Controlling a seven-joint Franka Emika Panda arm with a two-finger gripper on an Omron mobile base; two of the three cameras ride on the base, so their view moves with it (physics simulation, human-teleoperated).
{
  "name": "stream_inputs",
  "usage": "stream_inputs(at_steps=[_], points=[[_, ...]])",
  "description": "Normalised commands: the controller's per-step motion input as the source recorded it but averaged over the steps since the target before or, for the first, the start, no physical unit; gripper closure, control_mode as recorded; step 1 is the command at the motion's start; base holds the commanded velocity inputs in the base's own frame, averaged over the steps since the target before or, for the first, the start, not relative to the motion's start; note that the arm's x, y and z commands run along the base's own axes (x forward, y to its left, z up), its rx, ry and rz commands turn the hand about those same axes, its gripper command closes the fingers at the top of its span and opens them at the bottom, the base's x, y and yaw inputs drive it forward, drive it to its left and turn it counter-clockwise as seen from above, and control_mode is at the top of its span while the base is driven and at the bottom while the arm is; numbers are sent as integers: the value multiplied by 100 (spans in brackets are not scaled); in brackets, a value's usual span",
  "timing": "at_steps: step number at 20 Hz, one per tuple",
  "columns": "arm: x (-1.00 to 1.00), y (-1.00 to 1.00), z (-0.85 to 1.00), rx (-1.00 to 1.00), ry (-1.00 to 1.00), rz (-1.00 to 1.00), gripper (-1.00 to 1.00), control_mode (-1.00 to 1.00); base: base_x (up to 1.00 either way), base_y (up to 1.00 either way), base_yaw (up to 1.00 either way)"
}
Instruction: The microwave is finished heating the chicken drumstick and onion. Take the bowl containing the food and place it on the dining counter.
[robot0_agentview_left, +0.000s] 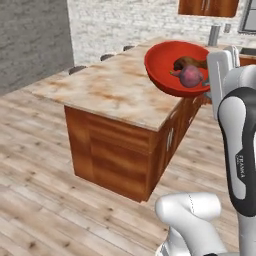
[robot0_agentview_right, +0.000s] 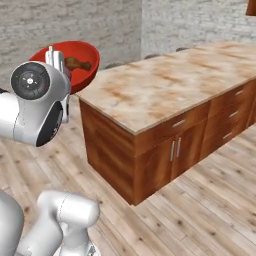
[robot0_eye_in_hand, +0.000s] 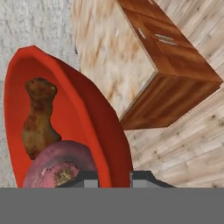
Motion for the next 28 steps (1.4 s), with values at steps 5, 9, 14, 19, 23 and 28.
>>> stream_inputs(at_steps=[5, 9, 14, 19, 23, 28], points=[[0, 0, 0, 0, 0, 0, 100, 100, 100, 100, -35], [0, 0, 0, 0, 0, 0, 100, 100, 100, 100, -41], [0, 0, 0, 0, 0, 0, 100, 100, 100, 100, -41], [0, 0, 0, 0, 0, 0, 100, 100, 100, 100, -40], [0, 0, 0, 0, 0, 0, 100, 100, 87, 100, -40], [0, 0, 0, 0, 0, 0, 100, 100, 59, 100, -43]])
